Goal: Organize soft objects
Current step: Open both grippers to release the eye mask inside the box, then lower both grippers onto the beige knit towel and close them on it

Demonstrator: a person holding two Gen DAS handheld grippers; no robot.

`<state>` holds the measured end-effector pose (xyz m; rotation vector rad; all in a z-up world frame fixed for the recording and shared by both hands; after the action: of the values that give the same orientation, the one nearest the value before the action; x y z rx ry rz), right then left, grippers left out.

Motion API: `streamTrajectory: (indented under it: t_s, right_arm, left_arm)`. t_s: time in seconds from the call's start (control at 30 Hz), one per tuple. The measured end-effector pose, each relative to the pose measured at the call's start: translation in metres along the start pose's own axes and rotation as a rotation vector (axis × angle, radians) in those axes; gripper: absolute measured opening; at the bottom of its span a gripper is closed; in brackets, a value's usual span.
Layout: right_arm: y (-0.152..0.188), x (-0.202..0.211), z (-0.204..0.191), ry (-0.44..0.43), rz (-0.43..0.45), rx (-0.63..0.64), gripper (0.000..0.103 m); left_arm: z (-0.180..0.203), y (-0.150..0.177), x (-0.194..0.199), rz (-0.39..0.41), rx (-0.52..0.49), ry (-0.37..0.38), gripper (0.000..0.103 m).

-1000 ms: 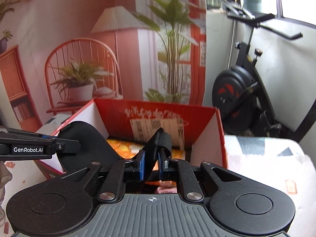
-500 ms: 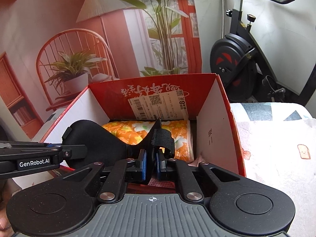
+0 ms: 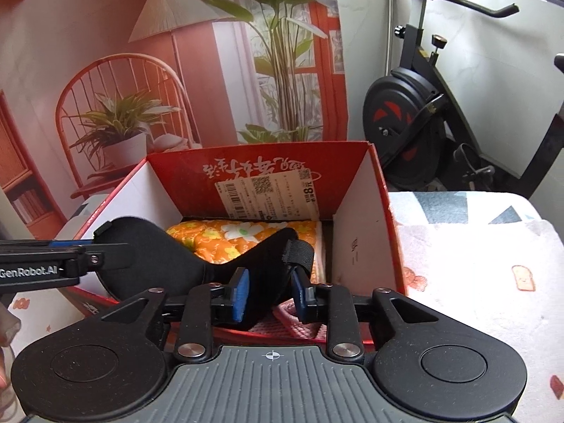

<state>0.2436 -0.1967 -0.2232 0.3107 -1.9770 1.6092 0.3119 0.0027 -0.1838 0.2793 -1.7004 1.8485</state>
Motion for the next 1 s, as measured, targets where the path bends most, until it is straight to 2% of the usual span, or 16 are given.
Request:
streamTrajectory:
  t_s: [0.2,0.4,0.6,0.77,0.87,1.0]
  right_arm:
    - [-0.007,0.021,0.011,0.016,0.052,0.016,0.054]
    - [-0.008,0.050,0.022,0.018,0.091,-0.016,0.056]
    - [0.006,0.085,0.020,-0.013,0.119,-0.027,0.057]
    - [0.033,0.114,0.013,-0.043,0.122,-0.029,0.058]
    - [0.057,0.128,0.009,-0.046,0.094,-0.020,0.058]
    - [0.089,0.144,0.009,-0.044,0.045,-0.021,0.058]
  left_arm:
    - [-0.009,-0.008,0.020,0.048,0.004,-0.033,0.064]
    - [-0.009,-0.007,0.050,0.070,-0.003,-0.018,0.067]
    - [-0.002,0.015,0.086,0.077,-0.021,0.018,0.068]
    - [0.001,0.043,0.111,0.063,-0.025,0.046,0.068]
    - [0.002,0.063,0.122,0.046,-0.040,0.052,0.068]
    - [-0.002,0.091,0.133,0.021,-0.013,0.064,0.068]
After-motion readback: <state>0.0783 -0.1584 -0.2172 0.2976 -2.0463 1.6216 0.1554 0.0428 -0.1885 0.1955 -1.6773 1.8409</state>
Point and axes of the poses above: each gripper's, at about its wrist camera, not at the fingertips, and x roughly against the way its jaws point, z to its right, y to its underside, the point moved 1 cm from there along -x, roughly the way its jaws point, and after that the axes turned 11 degrees about z, right-handed, at the moved point
